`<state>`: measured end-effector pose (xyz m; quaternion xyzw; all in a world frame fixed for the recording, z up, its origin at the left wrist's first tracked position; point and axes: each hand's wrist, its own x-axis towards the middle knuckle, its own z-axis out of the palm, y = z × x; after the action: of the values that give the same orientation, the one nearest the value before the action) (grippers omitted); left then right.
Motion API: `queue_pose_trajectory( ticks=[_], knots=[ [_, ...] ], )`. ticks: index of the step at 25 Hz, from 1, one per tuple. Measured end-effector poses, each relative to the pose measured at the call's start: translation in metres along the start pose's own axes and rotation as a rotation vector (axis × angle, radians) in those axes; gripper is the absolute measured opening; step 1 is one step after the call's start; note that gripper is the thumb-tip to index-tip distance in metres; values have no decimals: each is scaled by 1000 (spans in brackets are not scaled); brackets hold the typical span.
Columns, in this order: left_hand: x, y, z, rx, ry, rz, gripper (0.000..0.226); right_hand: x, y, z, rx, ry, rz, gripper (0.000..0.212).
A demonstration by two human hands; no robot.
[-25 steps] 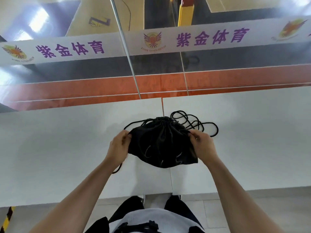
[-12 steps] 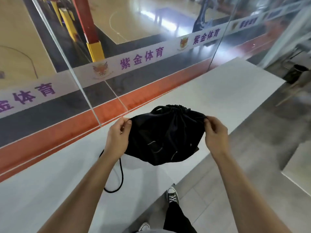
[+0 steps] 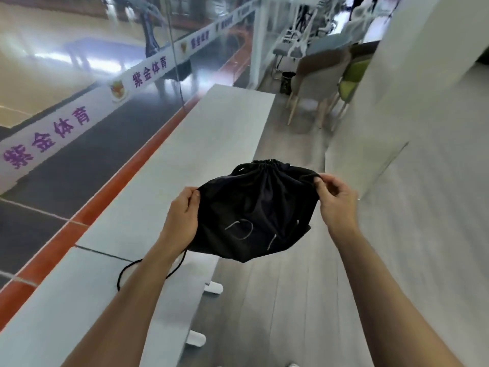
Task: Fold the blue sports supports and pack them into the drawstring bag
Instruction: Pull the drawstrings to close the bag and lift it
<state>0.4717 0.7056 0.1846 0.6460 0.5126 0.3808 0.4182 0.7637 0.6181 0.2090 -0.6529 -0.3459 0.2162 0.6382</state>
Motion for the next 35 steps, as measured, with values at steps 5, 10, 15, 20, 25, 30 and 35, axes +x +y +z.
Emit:
queue_pose_trajectory(
  ticks=[5, 10, 15, 20, 25, 30, 35],
  knots=[
    [-14, 72, 117, -26, -311, 67, 15, 2, -2, -145, -21, 306, 23, 11],
    [-44, 138, 250, 2, -286, 283, 10, -13, -2, -306, -51, 519, 8, 15],
    [-98, 191, 401, -35, -350, 328, 5, -34, 10, -465, -45, 658, 36, 7],
    [-164, 247, 539, -30, -507, 409, 6, -62, 22, -609, -30, 833, 72, 9],
    [-214, 295, 679, -34, -682, 472, 5, -86, 30, -732, -51, 1029, 88, 7],
    [-266, 347, 824, -170, -907, 409, 10, -93, 44, -852, -82, 1184, 125, 7],
    [-309, 413, 961, -230, -1063, 392, 8, -77, 47, -976, -124, 1331, 162, 9]
  ],
)
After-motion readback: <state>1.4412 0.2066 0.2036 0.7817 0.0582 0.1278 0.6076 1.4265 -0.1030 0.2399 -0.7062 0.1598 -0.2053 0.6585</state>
